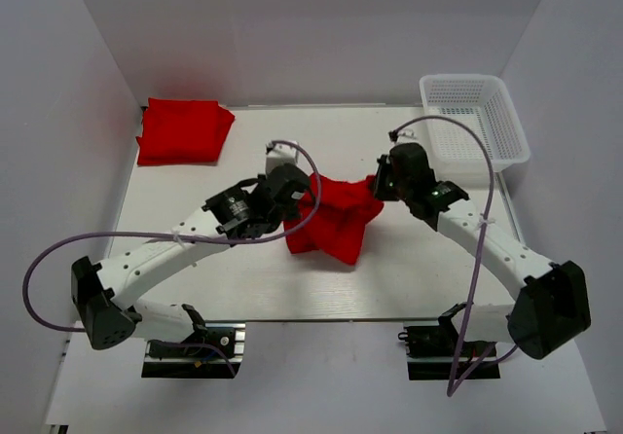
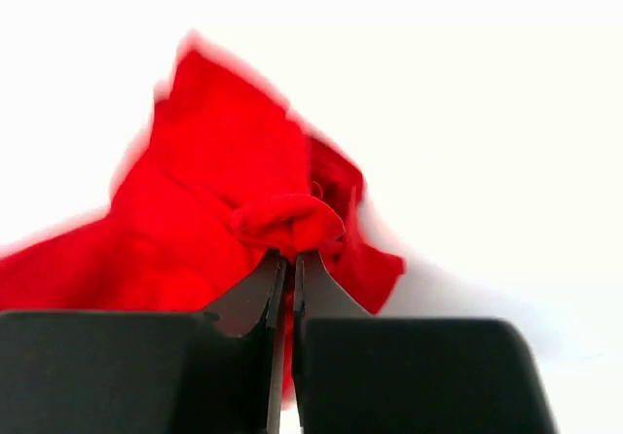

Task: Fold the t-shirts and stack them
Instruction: Flatten out the tshirt

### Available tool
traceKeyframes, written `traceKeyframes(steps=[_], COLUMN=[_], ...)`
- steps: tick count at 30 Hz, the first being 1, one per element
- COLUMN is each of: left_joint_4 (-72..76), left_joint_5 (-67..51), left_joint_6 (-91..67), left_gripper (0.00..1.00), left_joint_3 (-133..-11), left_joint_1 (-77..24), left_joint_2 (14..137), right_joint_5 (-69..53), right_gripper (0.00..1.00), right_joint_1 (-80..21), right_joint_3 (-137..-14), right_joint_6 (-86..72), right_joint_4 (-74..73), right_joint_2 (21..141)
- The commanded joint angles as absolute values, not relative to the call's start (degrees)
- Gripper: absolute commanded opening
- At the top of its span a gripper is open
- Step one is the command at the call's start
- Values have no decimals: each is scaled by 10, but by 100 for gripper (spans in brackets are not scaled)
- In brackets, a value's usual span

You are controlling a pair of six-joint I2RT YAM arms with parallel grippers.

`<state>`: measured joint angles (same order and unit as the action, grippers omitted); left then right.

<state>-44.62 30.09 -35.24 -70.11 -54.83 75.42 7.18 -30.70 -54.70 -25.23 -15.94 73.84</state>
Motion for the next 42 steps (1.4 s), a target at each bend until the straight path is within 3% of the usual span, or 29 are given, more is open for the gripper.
traceKeyframes(steps=[1,11,18,23,26,42], left_joint_4=[-528,-549,-400,-434,-484,-462], left_joint_5=[462,668,630,621,635,579], left_joint_6=[-364,-291,-158,-157,-189,-172], left_gripper=[0,0,0,0,0,0], left_joint_3=[-817,-965,-904,-930,-976,-1047], left_joint_1=[-544,-544,-544,-544,-544,-544], left_joint_2=[722,652,541,566,602,598], right_joint_5=[235,427,421,319,354,412], right_gripper=[0,0,0,0,0,0], right_joint_1=[-302,-291,-287,-287,-286,-289], right_joint_3=[-646,-852,-874,-901,-907,-982], right_joint_6=[-184,-64,-11,-19,-19,59], right_joint_4=[-164,-161,-149,-207,-214,-208], right_joint_2=[691,642,602,594,585,537])
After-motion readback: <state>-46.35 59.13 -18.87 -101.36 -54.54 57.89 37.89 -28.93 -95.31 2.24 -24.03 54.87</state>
